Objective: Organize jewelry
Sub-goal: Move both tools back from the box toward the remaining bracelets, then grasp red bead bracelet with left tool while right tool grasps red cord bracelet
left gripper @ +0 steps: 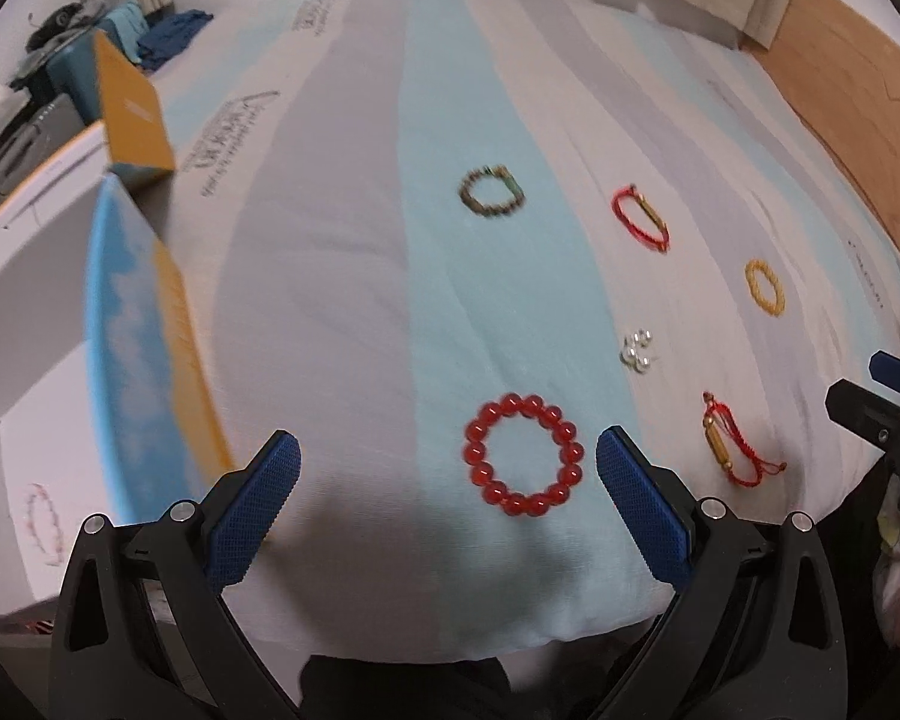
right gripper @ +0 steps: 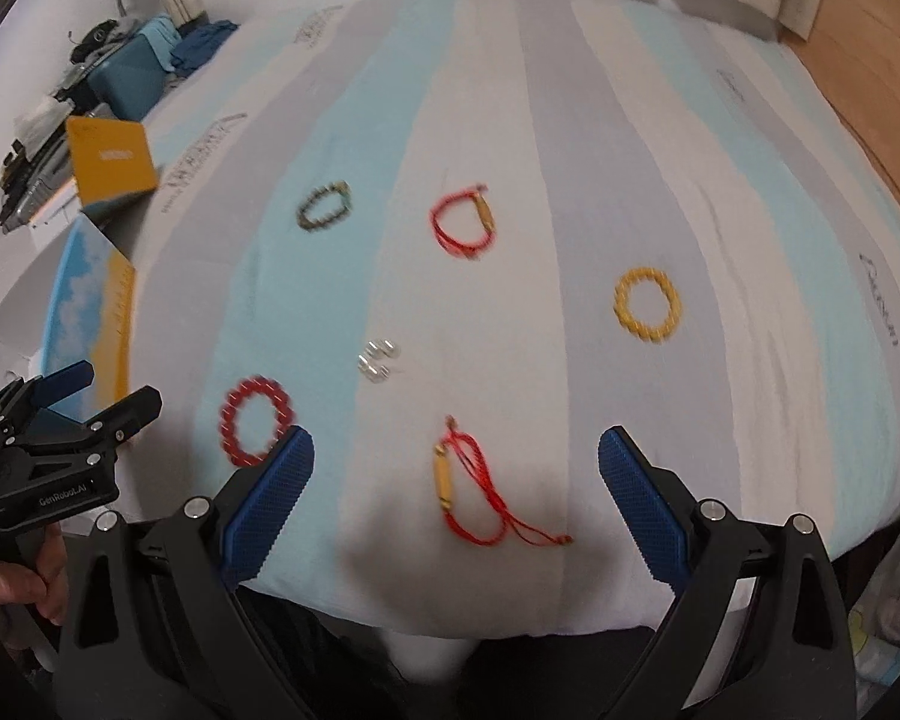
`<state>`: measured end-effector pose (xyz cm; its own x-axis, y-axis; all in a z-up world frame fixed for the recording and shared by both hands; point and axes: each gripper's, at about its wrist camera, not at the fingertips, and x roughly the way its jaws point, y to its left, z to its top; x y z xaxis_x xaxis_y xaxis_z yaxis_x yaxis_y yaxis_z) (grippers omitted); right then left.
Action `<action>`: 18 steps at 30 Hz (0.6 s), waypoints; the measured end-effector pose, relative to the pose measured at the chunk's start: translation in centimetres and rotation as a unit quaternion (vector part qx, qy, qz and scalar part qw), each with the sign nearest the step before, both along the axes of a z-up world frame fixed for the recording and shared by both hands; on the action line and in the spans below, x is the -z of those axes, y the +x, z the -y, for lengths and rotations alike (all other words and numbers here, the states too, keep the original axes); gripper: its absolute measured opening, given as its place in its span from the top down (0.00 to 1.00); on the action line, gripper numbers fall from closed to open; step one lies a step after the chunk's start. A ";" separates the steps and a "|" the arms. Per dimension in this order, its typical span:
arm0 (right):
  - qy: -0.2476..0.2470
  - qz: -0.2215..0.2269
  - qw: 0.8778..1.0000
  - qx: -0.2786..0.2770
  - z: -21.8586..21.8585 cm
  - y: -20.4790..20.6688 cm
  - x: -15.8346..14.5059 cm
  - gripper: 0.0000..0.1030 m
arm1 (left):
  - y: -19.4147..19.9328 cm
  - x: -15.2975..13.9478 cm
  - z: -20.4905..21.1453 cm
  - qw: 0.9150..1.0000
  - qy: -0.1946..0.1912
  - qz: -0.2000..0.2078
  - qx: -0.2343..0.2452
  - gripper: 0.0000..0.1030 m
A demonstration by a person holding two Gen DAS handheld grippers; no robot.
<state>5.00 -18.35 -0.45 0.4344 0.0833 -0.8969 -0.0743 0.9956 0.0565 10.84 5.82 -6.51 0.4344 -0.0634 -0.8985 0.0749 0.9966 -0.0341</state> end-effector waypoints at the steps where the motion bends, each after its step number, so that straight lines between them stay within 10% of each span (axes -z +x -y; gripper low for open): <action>1: -0.001 -0.003 1.000 0.000 0.2 0.0 0.4 0.11 | 0.0 0.5 0.3 1.000 -0.001 -0.004 0.003 0.06; 18: -0.017 -0.062 0.998 -0.010 0.4 0.3 8.9 0.11 | 2.2 7.8 2.6 0.999 0.002 -0.039 0.023 0.06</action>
